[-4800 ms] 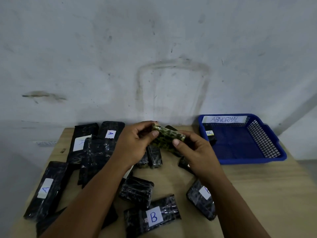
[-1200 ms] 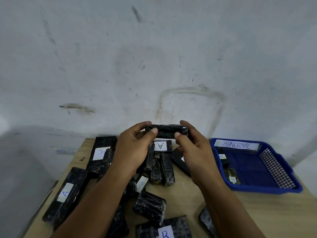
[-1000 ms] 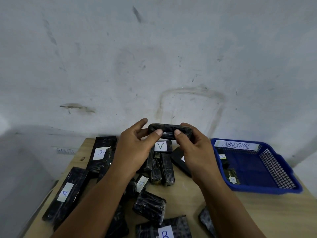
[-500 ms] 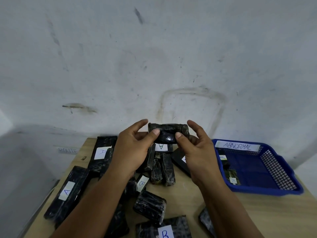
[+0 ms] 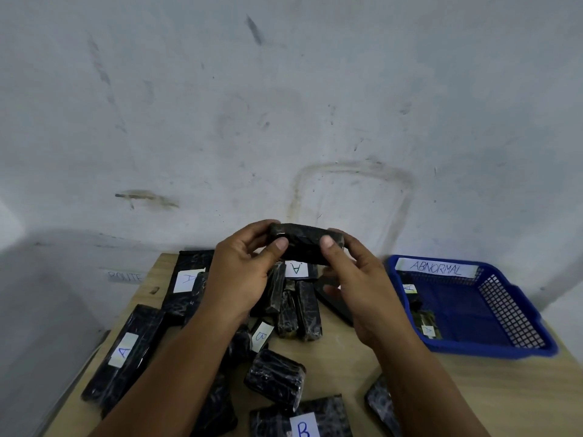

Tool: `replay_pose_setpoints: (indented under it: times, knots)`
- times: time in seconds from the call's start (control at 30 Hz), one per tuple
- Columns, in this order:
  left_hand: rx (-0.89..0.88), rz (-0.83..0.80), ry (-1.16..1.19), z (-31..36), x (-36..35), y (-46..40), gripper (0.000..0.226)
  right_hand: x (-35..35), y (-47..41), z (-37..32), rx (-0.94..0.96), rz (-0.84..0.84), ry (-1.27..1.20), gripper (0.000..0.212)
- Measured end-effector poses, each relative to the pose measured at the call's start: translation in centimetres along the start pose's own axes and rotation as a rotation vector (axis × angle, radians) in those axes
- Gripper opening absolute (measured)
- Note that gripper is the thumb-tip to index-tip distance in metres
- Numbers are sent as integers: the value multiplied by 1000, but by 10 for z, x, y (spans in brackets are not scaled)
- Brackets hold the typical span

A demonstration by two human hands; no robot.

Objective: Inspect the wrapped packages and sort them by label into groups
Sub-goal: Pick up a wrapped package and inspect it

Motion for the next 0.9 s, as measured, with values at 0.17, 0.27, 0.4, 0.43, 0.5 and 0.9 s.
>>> replay_pose_setpoints:
  times: [0.17, 0.27, 0.4, 0.43, 0.5, 0.9]
  knots:
    - [-6, -72, -41, 0, -7, 2, 40, 10, -3, 6, -27, 113, -116, 22]
    - [37, -19, -25, -3, -6, 4, 42, 9, -2, 4, 31, 103, -79, 24]
    - [15, 18, -106, -1, 0, 3, 22, 5, 0, 0, 97, 106, 0, 25]
    - [37, 2, -90, -3, 0, 2, 31, 6, 0, -2, 117, 115, 8, 25]
    - [96, -45, -91, -7, -3, 2, 64, 7, 0, -5, 140, 102, 8, 32]
    - [123, 24, 56, -10, 2, 5, 19, -7, -2, 15, -54, 25, -268, 36]
Point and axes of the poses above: each hand's wrist, its own y-axis away from the middle knuckle, its own x-axis out of the back of the hand, z = x × y, the point moved 10 cm from there along -y, towards the middle knuckle, and after that the axes turned 8 degrees about y, right-handed, at the moved point
